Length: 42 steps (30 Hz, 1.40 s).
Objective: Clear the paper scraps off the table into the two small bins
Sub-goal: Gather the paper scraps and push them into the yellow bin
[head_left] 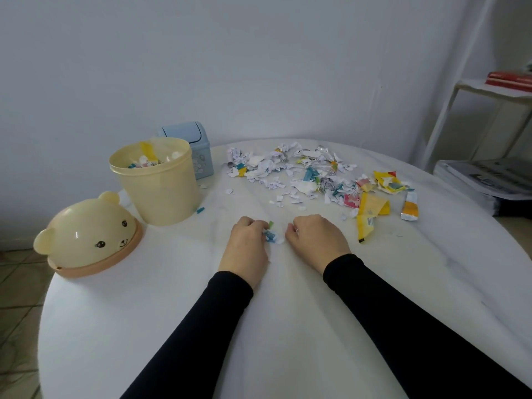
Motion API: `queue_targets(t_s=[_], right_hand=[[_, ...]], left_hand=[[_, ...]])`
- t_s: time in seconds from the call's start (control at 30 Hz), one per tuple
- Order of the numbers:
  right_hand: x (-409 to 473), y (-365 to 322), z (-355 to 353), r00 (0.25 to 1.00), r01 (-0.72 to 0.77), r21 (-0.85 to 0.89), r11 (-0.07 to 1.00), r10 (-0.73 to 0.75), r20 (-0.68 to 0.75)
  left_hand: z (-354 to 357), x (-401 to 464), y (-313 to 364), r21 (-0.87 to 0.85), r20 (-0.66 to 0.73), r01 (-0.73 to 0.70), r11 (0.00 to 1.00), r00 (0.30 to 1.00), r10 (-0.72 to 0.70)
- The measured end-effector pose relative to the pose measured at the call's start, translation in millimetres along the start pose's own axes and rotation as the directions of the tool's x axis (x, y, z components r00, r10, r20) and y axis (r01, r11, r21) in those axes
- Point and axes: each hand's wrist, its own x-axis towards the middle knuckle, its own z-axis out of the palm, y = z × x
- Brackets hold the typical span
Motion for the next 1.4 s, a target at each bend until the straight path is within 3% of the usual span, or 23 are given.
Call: queue_targets(t_s=[0.13,0.23,0.33,0.4,0.5,0.67,0.87,0.97,1.2,1.3,1.4], right_hand=[[-4.1,-3.0,-2.3,0.998,-0.058,0.036,0.998,0.058,0.012],[-1.0,1.1,-3.8,0.984,-0.179,0.249,0.952,0.178,0.026],[2.9,0.8,-6.4,0.942,-0.281,0.636,0.718,0.333,0.040],[6.2,-7.1,-11.4,0.924,-0.288,0.741,0.607,0.379,0.049],[20.8,-28.9,-23.3,0.931,-0.234,0.810,0.538,0.365,0.026],[58.2,-80.3,-45.3,0.968,-0.083,0.845,0.529,0.246,-0.059],[99.3,-147.6,-70.2,0.992,0.070,0.845,0.530,0.056,-0.117],[116.1,-170.6,-74.1,0.990,0.125,0.823,0.554,-0.021,-0.136],[155.3,-204.6,-54.7,0.983,0.163,0.835,0.525,-0.016,-0.182],[164.4,-214.1,-44.8,0.985,0.139,0.838,0.527,0.015,-0.173],[169.3,-220.7,-34.8,0.990,0.139,0.834,0.534,-0.068,-0.121]], left_hand=[[-6.4,-2.1,0.4,-0.055,-0.003,0.026,0.998,1.000,-0.026],[-13.1,-5.6,0.2,-0.145,-0.027,0.068,0.987,0.997,-0.073],[-22.7,-7.2,-1.9,-0.276,-0.033,0.152,0.949,0.985,-0.168],[-32.3,-7.0,-2.4,-0.392,-0.046,0.212,0.895,0.967,-0.249],[-50.0,-2.0,-4.1,-0.496,-0.091,0.218,0.841,0.950,-0.300],[-89.4,17.2,-1.9,-0.564,-0.158,0.133,0.815,0.951,-0.264],[-158.8,54.9,-9.7,-0.506,-0.364,-0.036,0.862,0.915,-0.175],[-180.7,74.5,-27.2,-0.450,-0.414,-0.030,0.892,0.892,-0.179],[-192.2,104.2,-71.3,-0.296,-0.295,0.134,0.946,0.929,-0.224],[-193.0,108.0,-81.5,-0.248,-0.247,0.129,0.960,0.950,-0.191],[-194.6,111.9,-92.1,-0.176,-0.187,0.128,0.976,0.969,-0.161]])
